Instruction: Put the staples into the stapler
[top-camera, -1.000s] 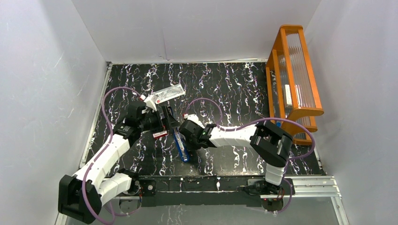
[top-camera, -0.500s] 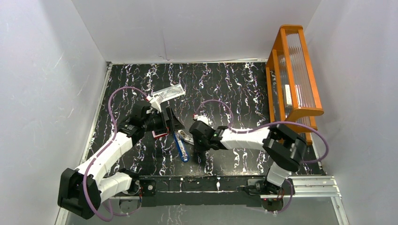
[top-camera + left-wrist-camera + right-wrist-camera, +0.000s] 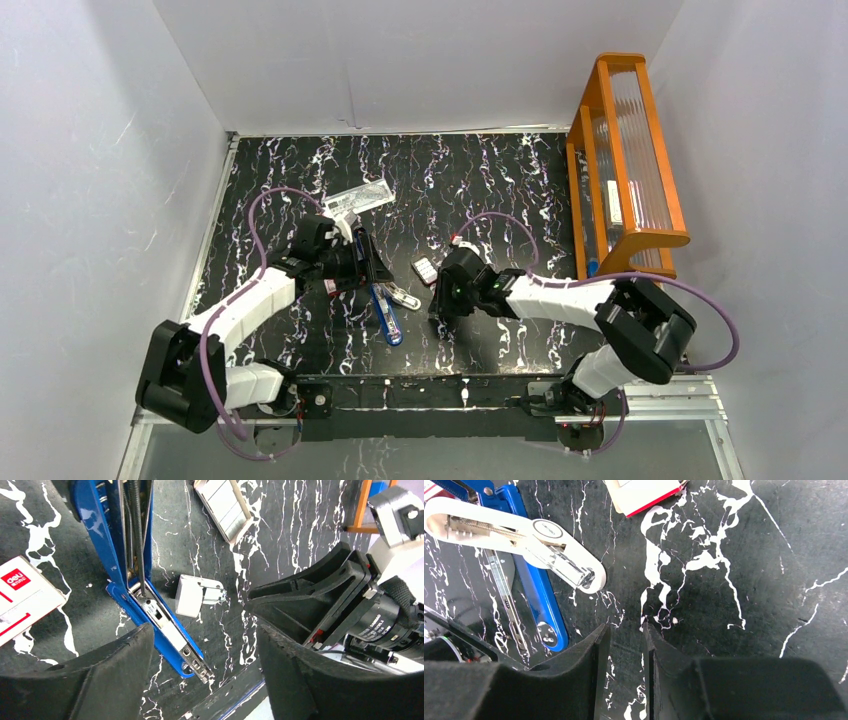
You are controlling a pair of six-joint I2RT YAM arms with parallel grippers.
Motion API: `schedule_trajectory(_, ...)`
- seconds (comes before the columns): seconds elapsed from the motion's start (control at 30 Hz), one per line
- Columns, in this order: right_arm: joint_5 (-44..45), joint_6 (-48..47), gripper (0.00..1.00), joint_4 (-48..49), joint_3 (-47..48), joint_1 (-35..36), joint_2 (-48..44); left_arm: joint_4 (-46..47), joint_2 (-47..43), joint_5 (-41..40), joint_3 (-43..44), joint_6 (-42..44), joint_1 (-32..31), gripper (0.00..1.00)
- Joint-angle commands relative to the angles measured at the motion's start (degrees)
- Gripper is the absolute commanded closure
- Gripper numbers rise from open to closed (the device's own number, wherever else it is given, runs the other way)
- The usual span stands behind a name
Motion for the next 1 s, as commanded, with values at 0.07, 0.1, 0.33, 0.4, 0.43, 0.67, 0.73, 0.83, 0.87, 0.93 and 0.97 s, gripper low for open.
schedule_trajectory(0.07, -3.7, -0.4, 0.63, 3.6, 2.5, -0.4, 3.0, 2.4, 3.1, 3.9, 2.7, 0.6, -0.5, 0.39)
schedule_trajectory(0.1, -3.7, -0.5, 0.63, 3.6, 2.7, -0.4, 3.7, 2.7, 3.4, 3.7, 2.8, 0.4, -0.6, 0.4)
schedule_trajectory(0.33, -4.9, -0.3, 0.68, 0.8, 6.9, -0.7, 9.5, 3.7, 5.2, -0.5, 3.0, 2.9, -1.4, 0.41)
schedule_trajectory(0.4, -4.9, -0.5, 0.7, -0.2, 8.1, -0.7, 10.7, 4.1, 6.0, 0.2, 3.3, 3.9, -1.5, 0.41)
schedule_trajectory(0.43, -4.8, -0.5, 0.7, -0.3, 8.2, -0.7, 11.0, 4.3, 6.4, 0.5, 3.4, 4.1, -1.6, 0.42)
schedule_trajectory(0.67, -4.6, -1.0, 0.7, -1.2, 8.6, -0.9, 12.1, 5.1, 8.5, 3.5, 4.2, 5.9, -2.9, 0.47)
schedule_trajectory(0.73, -4.4, -1.4, 0.7, -1.3, 8.7, -0.9, 12.3, 4.9, 8.9, 4.2, 4.5, 6.6, -3.2, 0.52)
schedule_trajectory(0.83, -4.9, -1.9, 0.7, -1.4, 9.0, -1.3, 12.7, 4.8, 9.0, 4.6, 4.6, 6.7, -4.1, 0.56)
schedule_trajectory(0.87, -5.1, -1.9, 0.7, -1.4, 9.0, -1.4, 12.8, 4.7, 8.9, 5.1, 4.8, 6.8, -4.5, 0.57)
schedule_trajectory(0.93, -5.6, -1.9, 0.69, -1.6, 9.4, -1.6, 13.0, 4.8, 9.0, 6.3, 5.1, 7.4, -5.5, 0.58)
schedule_trajectory(0.97, -5.8, -2.0, 0.7, -1.6, 9.6, -1.7, 13.2, 4.7, 9.1, 6.6, 5.4, 7.7, -6.3, 0.58)
